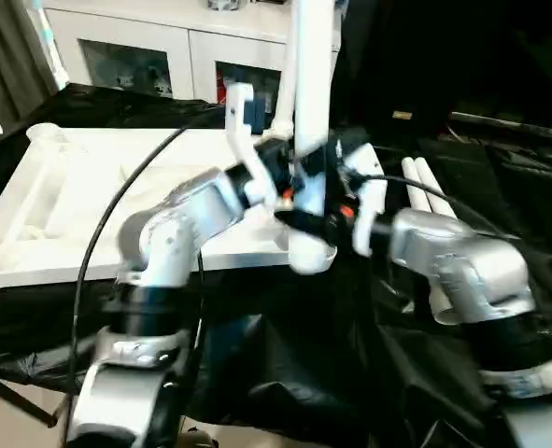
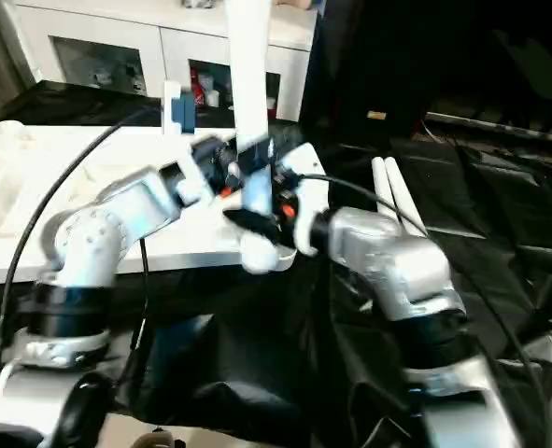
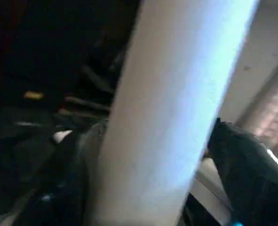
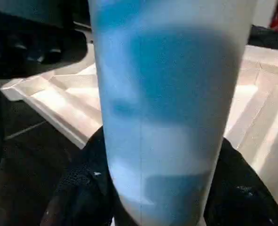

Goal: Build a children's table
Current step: Insert table leg to table base

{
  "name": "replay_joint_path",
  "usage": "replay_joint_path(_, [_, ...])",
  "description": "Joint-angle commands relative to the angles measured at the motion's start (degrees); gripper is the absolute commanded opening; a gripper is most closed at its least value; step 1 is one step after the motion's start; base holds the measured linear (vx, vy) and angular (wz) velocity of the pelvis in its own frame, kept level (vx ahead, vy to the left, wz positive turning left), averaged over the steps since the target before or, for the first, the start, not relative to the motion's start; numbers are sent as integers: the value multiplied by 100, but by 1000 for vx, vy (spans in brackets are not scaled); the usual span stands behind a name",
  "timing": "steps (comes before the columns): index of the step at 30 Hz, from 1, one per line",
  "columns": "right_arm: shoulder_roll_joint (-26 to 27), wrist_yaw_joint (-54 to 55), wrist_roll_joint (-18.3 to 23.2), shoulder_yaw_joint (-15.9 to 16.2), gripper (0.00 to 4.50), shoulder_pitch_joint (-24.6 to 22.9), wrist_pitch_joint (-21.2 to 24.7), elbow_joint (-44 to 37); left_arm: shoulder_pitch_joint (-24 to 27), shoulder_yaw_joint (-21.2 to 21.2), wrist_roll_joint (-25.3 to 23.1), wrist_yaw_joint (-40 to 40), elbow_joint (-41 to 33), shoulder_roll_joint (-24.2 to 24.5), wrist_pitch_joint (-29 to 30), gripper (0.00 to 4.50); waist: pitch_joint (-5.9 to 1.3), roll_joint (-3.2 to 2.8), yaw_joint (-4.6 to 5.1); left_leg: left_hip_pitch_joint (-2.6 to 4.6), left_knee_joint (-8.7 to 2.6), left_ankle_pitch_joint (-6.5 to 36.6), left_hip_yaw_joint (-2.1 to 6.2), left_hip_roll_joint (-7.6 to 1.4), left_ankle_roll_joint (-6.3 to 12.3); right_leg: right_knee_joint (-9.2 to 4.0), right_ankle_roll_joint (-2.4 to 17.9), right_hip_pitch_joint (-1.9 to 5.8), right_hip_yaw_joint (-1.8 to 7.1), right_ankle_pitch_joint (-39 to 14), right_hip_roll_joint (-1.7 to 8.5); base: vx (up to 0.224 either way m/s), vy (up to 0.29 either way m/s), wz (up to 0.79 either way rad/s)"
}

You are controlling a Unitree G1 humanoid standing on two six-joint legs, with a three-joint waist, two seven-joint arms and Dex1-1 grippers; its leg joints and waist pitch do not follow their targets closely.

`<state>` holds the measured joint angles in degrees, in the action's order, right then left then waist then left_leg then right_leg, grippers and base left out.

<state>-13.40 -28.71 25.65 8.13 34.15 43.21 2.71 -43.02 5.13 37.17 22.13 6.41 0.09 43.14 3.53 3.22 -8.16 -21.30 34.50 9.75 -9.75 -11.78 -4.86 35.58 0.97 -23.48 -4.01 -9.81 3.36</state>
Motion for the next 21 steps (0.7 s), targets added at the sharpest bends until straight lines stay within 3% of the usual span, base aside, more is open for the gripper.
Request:
replay_joint_path(1, [45, 280, -200, -176, 189, 35, -93, 39, -51, -198, -313, -213, 98, -78, -166, 356, -431, -44, 20, 60, -408, 1104, 46, -103, -315, -489, 305, 295, 254, -1593, 397, 0, 0, 0])
replay_joint_path(6, [235, 415, -182, -152, 189, 3, -18, -73, 7, -611, -789, -206, 98, 27, -403, 334, -453, -65, 28, 55, -415, 938, 50, -111, -314, -417, 444, 335, 263, -1005, 405, 0, 0, 0])
replay_joint_path(8, [319, 500, -188, -156, 189, 0, 11, -129, 31, -692, -938, -329, 80, 18, -484, 300, -448, -68, 33, 58, -413, 917, 41, -108, -307, -412, 523, 343, 271, -885, 414, 0, 0, 0])
replay_joint_path(21, [380, 559, -183, -191, 189, -41, 89, -300, 158, -598, -997, -404, -25, -127, -611, 211, -421, -68, 42, 74, -432, 1184, 44, -114, -337, -469, 437, 323, 272, -1371, 417, 0, 0, 0])
